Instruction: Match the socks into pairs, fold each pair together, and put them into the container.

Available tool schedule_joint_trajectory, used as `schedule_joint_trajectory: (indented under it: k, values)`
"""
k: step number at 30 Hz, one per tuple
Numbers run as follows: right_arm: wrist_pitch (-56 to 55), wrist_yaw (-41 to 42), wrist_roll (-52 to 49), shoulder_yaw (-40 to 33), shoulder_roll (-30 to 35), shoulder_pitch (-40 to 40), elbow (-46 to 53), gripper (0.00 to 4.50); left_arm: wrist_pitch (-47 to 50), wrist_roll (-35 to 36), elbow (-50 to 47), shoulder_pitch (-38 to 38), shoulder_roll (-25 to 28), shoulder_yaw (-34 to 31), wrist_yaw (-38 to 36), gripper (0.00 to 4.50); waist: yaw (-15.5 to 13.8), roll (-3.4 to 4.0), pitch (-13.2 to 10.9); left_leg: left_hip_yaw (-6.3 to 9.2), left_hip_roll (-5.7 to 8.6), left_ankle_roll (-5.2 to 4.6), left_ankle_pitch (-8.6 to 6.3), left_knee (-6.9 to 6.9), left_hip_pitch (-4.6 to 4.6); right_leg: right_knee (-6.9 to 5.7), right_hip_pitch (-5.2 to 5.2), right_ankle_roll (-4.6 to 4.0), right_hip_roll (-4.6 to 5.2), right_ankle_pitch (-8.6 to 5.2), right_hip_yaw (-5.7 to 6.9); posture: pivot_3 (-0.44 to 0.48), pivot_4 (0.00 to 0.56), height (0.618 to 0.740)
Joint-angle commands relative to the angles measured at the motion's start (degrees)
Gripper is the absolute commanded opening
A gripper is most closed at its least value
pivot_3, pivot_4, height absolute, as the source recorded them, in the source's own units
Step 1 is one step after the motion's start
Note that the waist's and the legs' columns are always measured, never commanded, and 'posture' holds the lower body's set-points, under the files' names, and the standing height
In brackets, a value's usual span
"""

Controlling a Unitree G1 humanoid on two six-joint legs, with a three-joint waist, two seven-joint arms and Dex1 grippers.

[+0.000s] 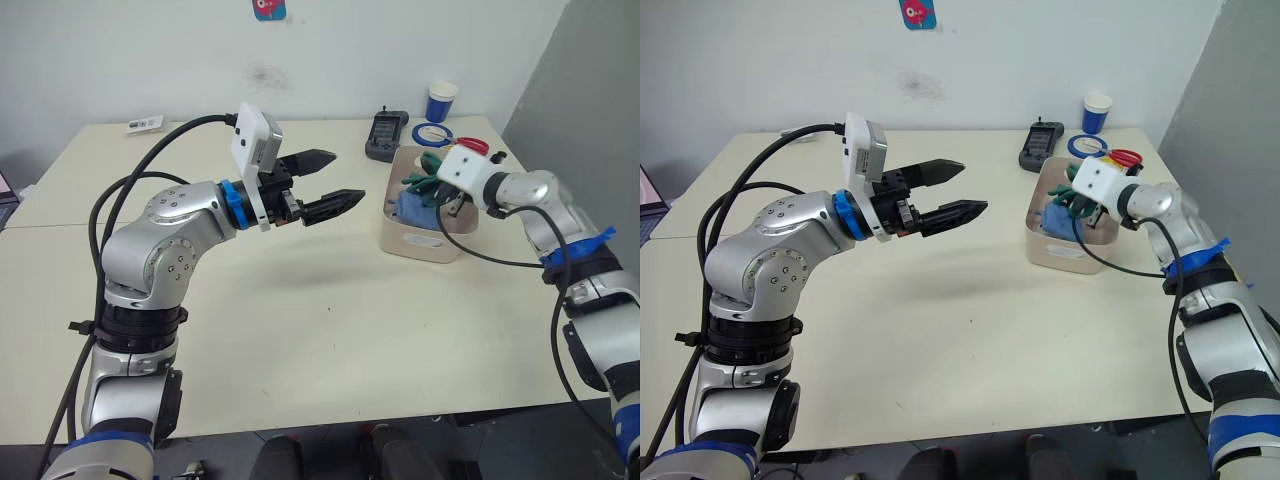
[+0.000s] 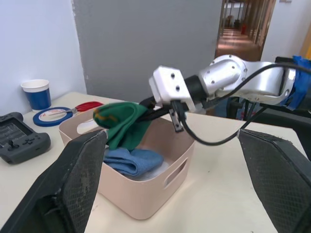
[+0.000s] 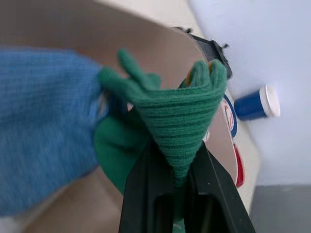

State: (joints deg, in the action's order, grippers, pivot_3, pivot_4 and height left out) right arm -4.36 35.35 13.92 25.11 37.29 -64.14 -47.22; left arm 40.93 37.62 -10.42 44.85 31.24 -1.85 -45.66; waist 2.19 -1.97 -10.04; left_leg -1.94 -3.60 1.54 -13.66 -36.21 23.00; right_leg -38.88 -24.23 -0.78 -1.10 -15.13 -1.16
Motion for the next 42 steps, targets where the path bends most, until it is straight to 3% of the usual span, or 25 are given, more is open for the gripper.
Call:
schedule_joint_trajectory:
  k: [1,4,10,11,22,35,42]
  values:
    - [-6.1,4.8,3.3,1.5,-1.0,-1.7,-1.7,0.0,-0.7,0.0,-2.2,-0.3,0.3,-0.6,-0.2,4.48,0.0,0.0,0.0,0.0,0.02,0.0,0.0,0.0,-0.01,0.0,0.01,0.0,0.05,0.0,0.0,0.0,0.15,0.74]
    - [-8.1,11.3,2.8,1.4,-2.7,-0.2,-2.1,0.0,0.0,0.3,-3.5,-1.3,0.7,-0.5,-0.4,4.48,0.0,0.0,0.0,0.01,0.03,0.01,0.01,-0.01,-0.01,-0.01,0.04,-0.11,0.08,0.07,0.02,0.0,0.15,0.74]
    - [-9.0,13.7,4.5,0.3,-3.1,-1.6,-5.2,0.0,0.0,-0.9,-4.3,-2.5,2.3,1.4,-2.4,4.48,-0.3,0.0,0.0,0.06,0.03,0.06,0.04,-0.05,-0.07,-0.09,0.11,-0.19,0.1,0.11,0.12,0.0,0.15,0.74]
    - [-9.0,14.1,4.5,0.0,-3.1,-1.9,-5.6,0.64,-0.1,-0.9,-4.3,-2.5,2.3,1.4,-2.4,4.5,-0.3,0.0,0.0,0.06,0.03,0.06,0.04,-0.05,-0.08,-0.1,0.12,-0.19,0.1,0.12,0.12,0.0,0.15,0.74]
    - [-8.7,16.6,4.0,-4.1,-1.3,-6.4,-7.3,4.49,-1.2,-2.2,-2.8,-1.7,0.6,2.0,-2.6,4.5,-0.3,0.01,0.0,0.07,0.05,0.13,0.08,-0.07,-0.06,-0.12,0.11,-0.25,0.12,0.15,0.14,0.0,0.15,0.74]
    - [3.9,30.1,-3.2,-12.3,3.2,-10.4,4.0,4.49,-2.3,-3.5,-0.7,-1.6,1.0,1.9,-4.8,4.5,-0.4,0.02,0.0,0.07,0.04,0.12,0.07,-0.09,-0.07,-0.14,0.11,-0.27,0.12,0.16,0.14,0.0,0.15,0.74]
    - [14.8,34.5,-8.5,-15.8,5.1,-4.8,16.9,4.49,-2.2,-3.6,-0.1,-1.6,1.8,1.6,-5.9,4.5,-0.5,0.02,0.0,0.1,0.04,0.09,0.05,-0.12,-0.06,-0.16,0.13,-0.26,0.12,0.16,0.19,0.0,0.15,0.74]
